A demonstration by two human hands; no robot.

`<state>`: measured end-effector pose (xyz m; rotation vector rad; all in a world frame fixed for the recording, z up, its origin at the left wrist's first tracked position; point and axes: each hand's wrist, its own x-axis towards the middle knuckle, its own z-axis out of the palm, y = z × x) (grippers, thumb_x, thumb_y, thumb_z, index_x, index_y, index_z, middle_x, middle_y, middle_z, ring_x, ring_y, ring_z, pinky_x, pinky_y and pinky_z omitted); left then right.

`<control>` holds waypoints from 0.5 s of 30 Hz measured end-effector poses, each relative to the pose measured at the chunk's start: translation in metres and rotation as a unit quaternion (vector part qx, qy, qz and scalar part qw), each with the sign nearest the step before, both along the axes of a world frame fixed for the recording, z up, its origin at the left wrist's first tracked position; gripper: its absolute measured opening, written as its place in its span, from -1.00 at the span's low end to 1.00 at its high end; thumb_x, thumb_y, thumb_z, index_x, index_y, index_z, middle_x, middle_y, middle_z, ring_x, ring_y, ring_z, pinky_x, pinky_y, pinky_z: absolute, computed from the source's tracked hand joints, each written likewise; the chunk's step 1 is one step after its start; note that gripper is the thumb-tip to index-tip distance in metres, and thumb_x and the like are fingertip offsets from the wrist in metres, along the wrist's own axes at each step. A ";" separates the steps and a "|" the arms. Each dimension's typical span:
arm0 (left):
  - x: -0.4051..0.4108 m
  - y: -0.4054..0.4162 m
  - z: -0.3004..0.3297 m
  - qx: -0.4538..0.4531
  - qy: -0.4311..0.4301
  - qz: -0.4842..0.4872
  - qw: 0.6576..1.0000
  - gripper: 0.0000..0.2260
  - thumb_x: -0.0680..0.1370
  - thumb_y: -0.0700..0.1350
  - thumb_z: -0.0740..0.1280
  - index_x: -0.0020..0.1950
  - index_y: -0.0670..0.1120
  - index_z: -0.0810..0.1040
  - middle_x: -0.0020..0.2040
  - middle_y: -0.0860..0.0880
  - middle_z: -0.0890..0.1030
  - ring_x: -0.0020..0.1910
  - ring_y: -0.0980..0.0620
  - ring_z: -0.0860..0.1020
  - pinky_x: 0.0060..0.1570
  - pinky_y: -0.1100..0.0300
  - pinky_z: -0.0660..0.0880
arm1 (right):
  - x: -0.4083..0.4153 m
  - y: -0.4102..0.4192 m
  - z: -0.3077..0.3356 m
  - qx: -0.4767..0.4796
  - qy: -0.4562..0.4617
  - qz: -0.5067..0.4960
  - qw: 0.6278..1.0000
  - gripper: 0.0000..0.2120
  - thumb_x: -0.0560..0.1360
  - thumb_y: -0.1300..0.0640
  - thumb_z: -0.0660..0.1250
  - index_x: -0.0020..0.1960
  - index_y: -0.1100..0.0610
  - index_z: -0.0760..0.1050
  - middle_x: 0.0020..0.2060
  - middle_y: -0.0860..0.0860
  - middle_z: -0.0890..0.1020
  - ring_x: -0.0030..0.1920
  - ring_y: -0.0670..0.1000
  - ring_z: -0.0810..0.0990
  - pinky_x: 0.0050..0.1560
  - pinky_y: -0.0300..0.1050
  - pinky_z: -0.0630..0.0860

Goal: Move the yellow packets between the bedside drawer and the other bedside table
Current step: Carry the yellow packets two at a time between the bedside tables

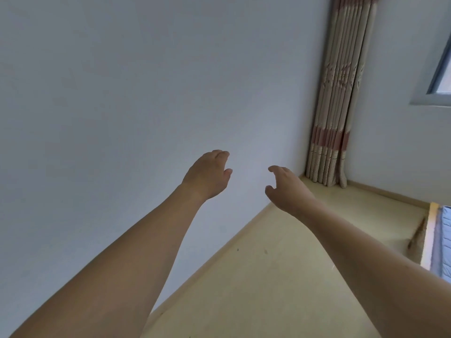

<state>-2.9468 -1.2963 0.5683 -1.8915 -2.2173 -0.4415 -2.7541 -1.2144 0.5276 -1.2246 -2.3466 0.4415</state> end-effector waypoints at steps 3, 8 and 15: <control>-0.033 0.074 0.013 0.009 0.003 -0.030 0.999 -0.54 0.66 -0.02 0.15 0.54 -0.11 0.23 0.53 -0.05 0.28 0.49 -0.05 0.24 0.40 0.07 0.24 | -0.025 0.063 0.014 0.004 0.013 -0.038 0.999 -0.47 0.55 0.16 0.20 0.51 0.15 0.21 0.43 0.07 0.35 0.30 0.09 0.44 0.24 -0.06 0.40; -0.051 0.193 0.020 0.007 -0.013 -0.077 0.997 -0.55 0.66 -0.03 0.15 0.54 -0.12 0.22 0.53 -0.05 0.28 0.49 -0.05 0.23 0.40 0.07 0.25 | -0.039 0.160 0.023 -0.007 0.014 -0.092 0.996 -0.46 0.54 0.18 0.19 0.51 0.13 0.22 0.44 0.05 0.34 0.40 0.06 0.35 0.29 -0.04 0.38; -0.024 0.378 0.002 0.008 -0.019 -0.162 0.987 -0.55 0.66 -0.04 0.15 0.53 -0.13 0.25 0.51 -0.06 0.31 0.47 -0.05 0.27 0.35 0.07 0.28 | -0.015 0.318 0.010 -0.013 -0.003 -0.152 0.988 -0.43 0.52 0.20 0.20 0.52 0.15 0.19 0.46 0.10 0.32 0.45 0.11 0.29 0.38 0.02 0.30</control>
